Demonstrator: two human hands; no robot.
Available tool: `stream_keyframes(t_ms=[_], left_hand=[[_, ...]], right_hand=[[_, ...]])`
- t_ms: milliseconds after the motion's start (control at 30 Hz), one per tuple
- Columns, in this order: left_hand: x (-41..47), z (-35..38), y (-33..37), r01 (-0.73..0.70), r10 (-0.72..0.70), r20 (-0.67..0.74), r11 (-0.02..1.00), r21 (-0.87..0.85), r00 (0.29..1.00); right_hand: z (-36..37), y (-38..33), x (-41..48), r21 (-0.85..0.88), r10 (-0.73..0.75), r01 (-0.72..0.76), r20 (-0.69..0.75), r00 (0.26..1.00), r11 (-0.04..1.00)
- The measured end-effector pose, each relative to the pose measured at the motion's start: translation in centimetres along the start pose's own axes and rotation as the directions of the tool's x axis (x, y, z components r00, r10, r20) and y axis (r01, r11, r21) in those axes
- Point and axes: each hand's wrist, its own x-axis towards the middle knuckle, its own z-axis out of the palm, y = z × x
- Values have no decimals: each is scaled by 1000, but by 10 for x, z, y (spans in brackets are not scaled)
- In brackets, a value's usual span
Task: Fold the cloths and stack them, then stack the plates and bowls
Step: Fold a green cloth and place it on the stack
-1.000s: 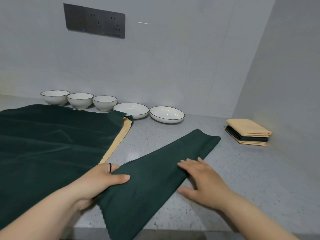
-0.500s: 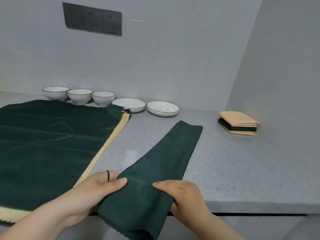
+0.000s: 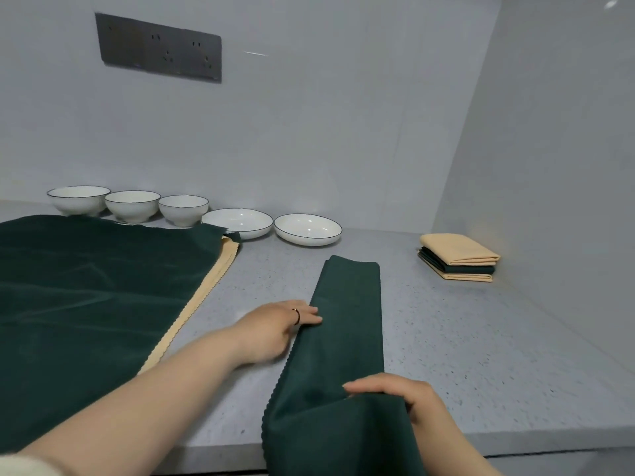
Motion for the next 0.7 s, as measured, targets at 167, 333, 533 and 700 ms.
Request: stream_keyframes(t_ms=[167,333,533,700], left_hand=[[5,10,-11,21,-15,62,995,-94,998],[-4,5,-8,35,-5,90,942,-335,996],[1,13,-14,110,-107,27,941,-321,994],[3,11,-11,134,-138,5,959,-249,990]], right_hand=[[-18,-22,7,114,-56,71,-136,989,991],[-48,-37,51,85,-21,47,-283,959,995],[-70,-29,114,174,101,-44,-336,936,984],[-82,-27,153,298,259,-194,-197,946,935]])
